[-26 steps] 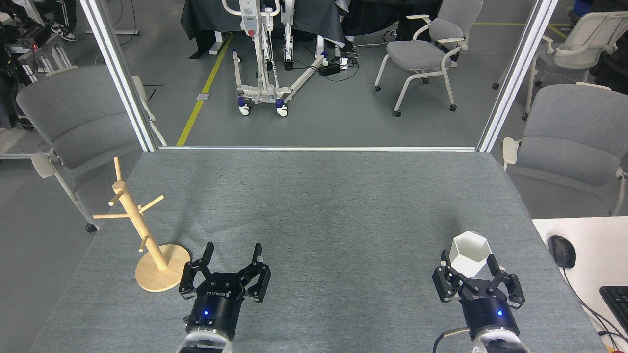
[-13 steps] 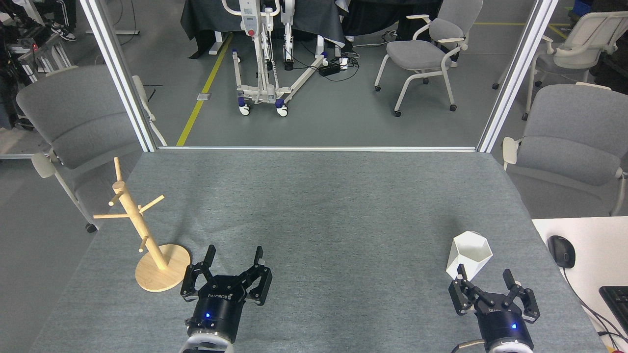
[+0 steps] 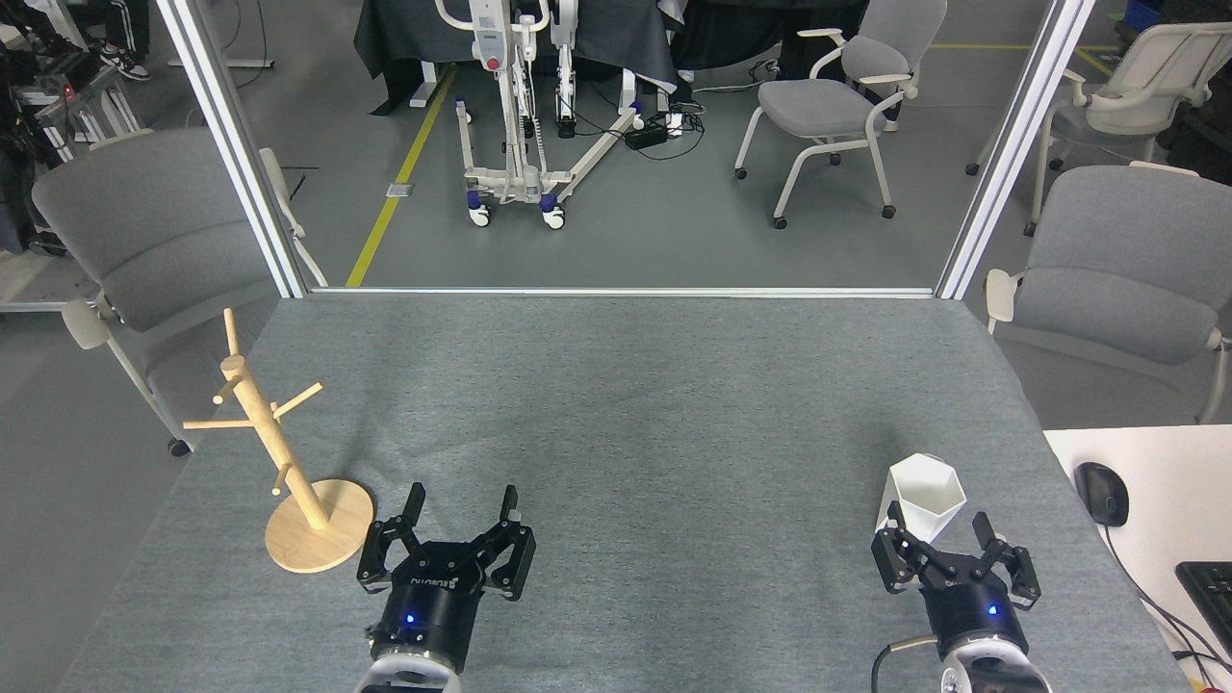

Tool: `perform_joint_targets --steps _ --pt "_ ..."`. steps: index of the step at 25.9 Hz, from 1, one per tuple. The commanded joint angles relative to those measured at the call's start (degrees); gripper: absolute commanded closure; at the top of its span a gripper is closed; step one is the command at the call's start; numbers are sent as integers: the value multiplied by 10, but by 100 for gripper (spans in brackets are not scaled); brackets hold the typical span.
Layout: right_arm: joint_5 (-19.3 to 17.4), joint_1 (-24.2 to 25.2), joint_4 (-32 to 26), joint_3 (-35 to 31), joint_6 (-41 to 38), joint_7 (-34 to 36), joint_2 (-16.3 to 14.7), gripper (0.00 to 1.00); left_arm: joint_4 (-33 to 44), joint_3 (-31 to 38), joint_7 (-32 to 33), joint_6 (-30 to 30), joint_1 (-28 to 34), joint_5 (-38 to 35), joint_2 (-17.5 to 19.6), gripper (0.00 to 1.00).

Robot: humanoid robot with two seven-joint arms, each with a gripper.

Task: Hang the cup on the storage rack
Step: 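Lower the right gripper around the white hexagonal cup and close it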

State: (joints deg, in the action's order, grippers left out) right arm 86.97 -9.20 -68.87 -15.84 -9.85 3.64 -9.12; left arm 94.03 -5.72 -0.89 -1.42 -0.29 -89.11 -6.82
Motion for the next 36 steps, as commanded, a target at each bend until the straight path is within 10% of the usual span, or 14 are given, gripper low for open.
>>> perform_joint_targets --steps 1,36 --pt "0 -5 5 0 1 0 -4 0 -2 -1 0 1 -1 0 0 0" --pt "4 -98 148 3 4 0 -31 0 -11 -27 0 -2 -3 0 0 1"
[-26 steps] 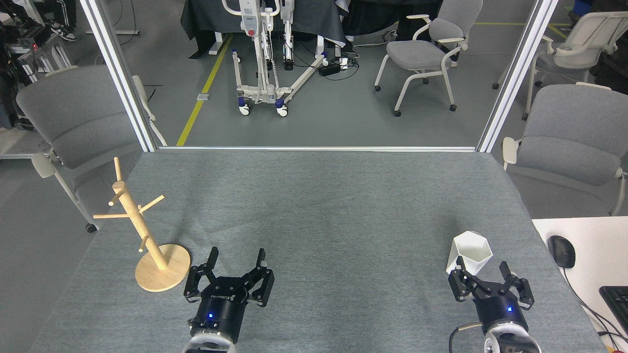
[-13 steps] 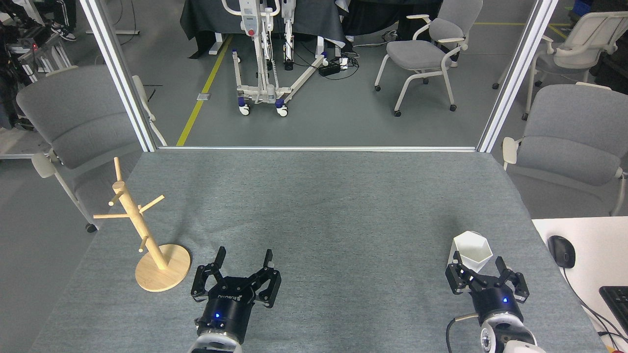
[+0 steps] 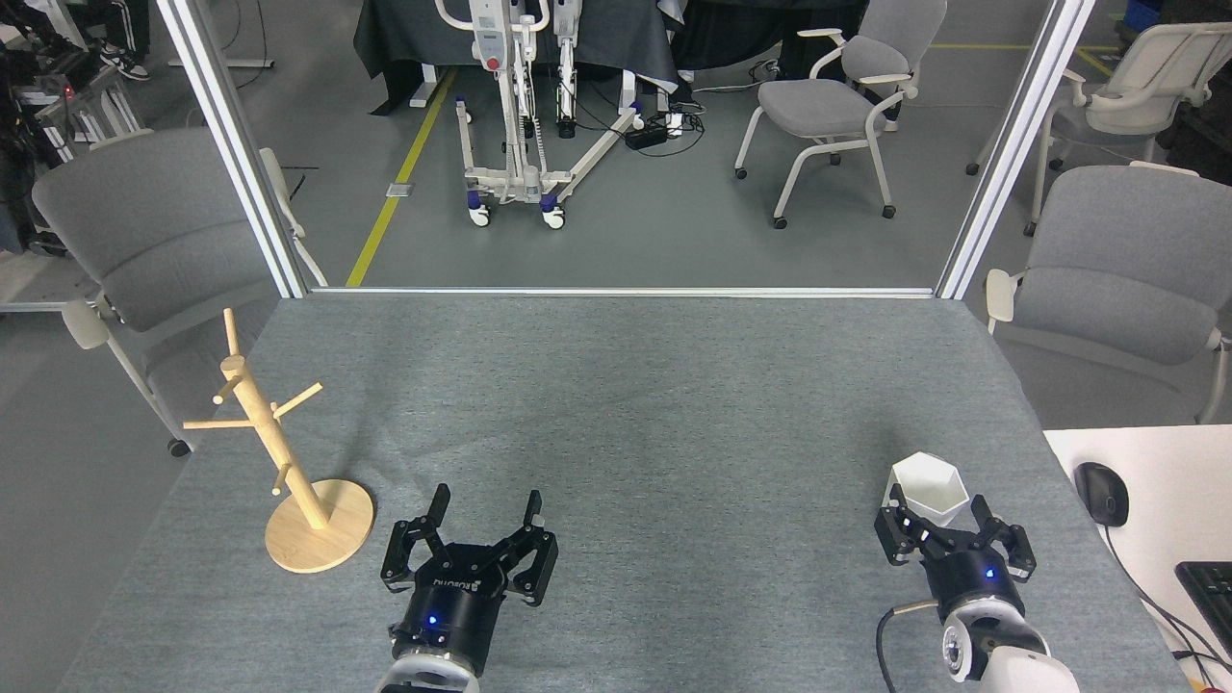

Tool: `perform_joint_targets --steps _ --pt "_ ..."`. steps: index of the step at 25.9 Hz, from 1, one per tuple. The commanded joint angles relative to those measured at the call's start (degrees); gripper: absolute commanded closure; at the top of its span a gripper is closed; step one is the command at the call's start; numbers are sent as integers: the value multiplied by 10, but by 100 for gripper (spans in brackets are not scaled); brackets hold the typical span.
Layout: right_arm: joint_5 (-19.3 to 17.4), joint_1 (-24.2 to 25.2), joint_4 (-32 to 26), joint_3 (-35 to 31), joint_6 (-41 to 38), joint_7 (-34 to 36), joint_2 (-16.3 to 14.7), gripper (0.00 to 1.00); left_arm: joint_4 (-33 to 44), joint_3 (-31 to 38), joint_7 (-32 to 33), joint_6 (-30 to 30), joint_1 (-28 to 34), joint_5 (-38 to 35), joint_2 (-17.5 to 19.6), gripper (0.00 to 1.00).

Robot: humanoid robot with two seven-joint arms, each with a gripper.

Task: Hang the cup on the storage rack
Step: 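Lower the right gripper around the white hexagonal cup and close it, then lift the cup with the right gripper and carry it toward the table center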

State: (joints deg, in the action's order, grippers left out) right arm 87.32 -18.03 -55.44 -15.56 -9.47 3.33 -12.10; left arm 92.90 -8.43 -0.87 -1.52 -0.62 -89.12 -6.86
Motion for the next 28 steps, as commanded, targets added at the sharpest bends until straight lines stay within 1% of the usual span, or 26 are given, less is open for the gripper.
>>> perform_joint_targets --steps 1,9,12,14,16,28 --pt "0 -10 15 0 1 4 -1 0 1 0 0 -1 0 0 0 0" --pt "0 -12 28 3 1 4 1 0 -4 0 0 -1 1 0 0 0" --pt "0 -43 54 4 1 4 -1 0 -1 1 0 -1 1 -1 0 1" --pt "0 -57 77 4 1 4 -1 0 -3 1 0 -1 1 -1 1 0" --pt "0 -68 86 4 1 4 -1 0 -3 1 0 -1 2 -1 1 1" --pt "0 -65 89 5 1 4 -1 0 2 3 0 0 4 -1 4 0"
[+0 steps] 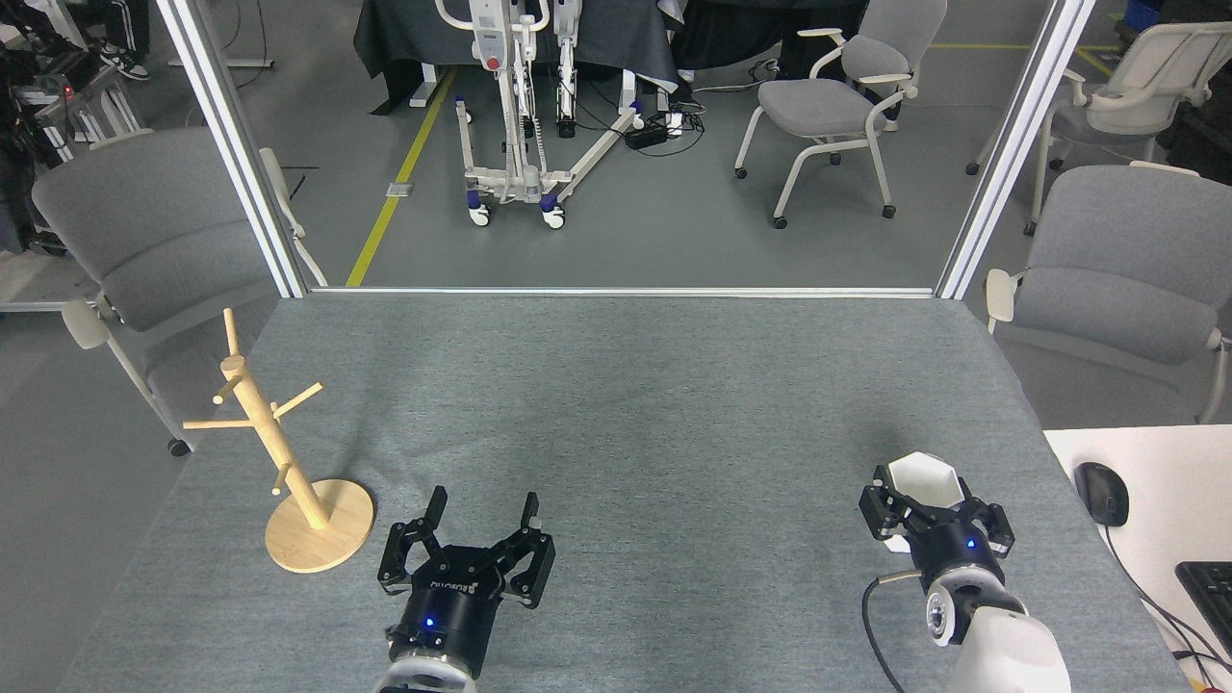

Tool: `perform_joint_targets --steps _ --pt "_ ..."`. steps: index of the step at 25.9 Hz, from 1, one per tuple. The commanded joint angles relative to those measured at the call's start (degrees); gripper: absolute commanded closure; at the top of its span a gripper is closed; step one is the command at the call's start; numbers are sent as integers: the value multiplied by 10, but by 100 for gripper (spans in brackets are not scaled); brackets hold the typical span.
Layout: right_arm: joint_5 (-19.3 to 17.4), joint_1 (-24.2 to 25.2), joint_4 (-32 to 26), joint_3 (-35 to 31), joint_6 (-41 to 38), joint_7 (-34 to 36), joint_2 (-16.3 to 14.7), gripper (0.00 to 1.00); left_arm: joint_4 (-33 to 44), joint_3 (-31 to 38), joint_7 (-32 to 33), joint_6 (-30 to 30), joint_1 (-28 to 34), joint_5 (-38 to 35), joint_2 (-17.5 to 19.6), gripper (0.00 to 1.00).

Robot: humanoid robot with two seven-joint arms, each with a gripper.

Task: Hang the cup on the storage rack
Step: 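Lift the cup with the right gripper and carry it toward the table center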

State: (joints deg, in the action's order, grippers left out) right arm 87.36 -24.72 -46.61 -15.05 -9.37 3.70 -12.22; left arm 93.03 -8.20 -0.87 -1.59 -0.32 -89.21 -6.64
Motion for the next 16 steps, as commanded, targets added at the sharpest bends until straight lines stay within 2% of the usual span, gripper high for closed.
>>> perform_joint_targets --steps 1,12,14,16 --pt "0 3 0 0 0 0 0 0 0 1 0 1 1 0 0 1" --pt "1 7 0 1 0 0 2 3 0 1 0 6 2 0 0 0" --pt "1 9 0 1 -3 0 1 10 -1 -1 0 6 2 1 0 1" --pt "1 9 0 1 -6 0 1 27 -1 -2 0 7 1 1 0 0"
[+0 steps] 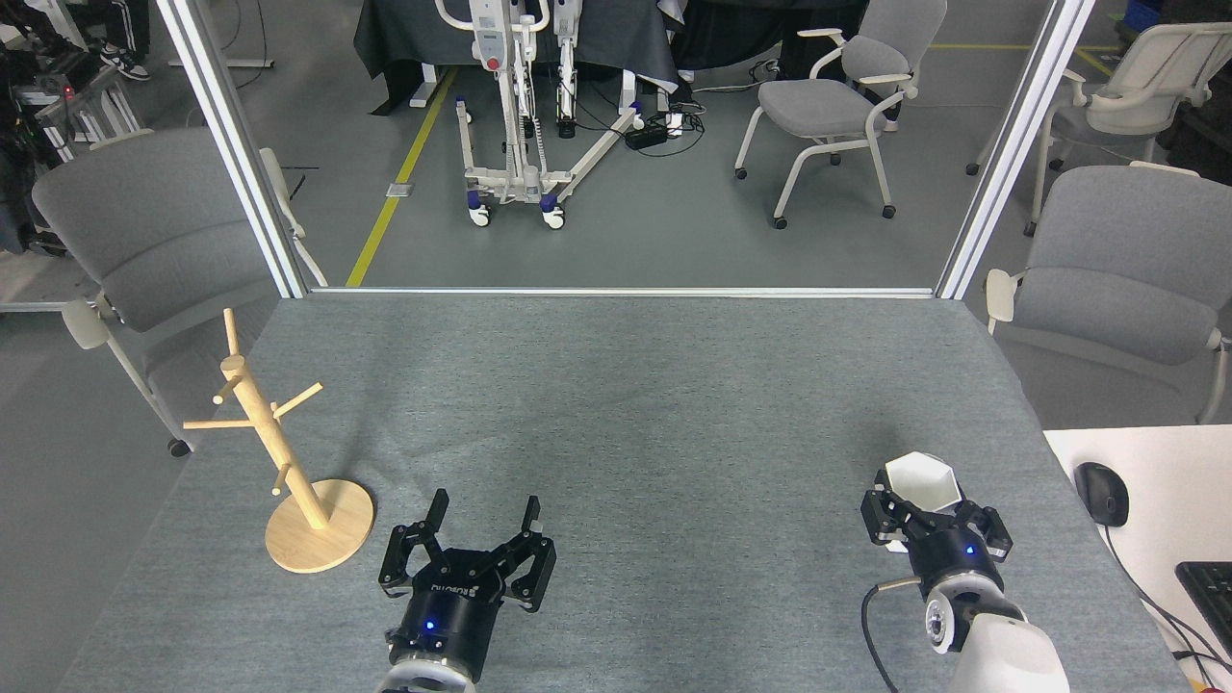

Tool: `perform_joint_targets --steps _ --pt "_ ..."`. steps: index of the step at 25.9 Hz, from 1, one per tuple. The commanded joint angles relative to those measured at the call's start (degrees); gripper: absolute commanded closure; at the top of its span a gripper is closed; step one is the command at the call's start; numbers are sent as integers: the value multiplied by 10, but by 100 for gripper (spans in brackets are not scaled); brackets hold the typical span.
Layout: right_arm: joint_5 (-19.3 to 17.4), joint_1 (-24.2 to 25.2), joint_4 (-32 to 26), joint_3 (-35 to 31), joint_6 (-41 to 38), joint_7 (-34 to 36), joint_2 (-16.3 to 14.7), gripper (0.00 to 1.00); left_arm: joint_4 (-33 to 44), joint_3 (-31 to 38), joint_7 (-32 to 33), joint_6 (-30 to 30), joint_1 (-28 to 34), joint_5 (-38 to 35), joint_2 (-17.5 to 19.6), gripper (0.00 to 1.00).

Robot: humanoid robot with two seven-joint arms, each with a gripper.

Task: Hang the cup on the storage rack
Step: 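Lift the cup with the right gripper and carry it toward the table center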

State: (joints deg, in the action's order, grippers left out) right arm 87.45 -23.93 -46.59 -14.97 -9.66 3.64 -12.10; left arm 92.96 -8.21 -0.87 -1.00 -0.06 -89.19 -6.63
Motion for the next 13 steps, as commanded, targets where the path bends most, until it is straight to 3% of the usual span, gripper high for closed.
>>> perform_joint_targets --steps 1,2,4,10,13 --pt "1 1 0 0 -4 0 0 41 -1 -1 0 1 0 1 0 0" --pt "1 1 0 1 -4 0 0 55 -1 -2 0 2 0 1 0 0" --pt "1 1 0 1 -5 -1 1 67 -1 -2 0 2 0 1 0 1" --pt "2 -12 -25 13 -1 -16 -9 71 2 -2 0 4 0 1 0 0" --pt "-1 -21 -89 9 5 -71 -18 71 4 -2 0 3 0 1 0 1"
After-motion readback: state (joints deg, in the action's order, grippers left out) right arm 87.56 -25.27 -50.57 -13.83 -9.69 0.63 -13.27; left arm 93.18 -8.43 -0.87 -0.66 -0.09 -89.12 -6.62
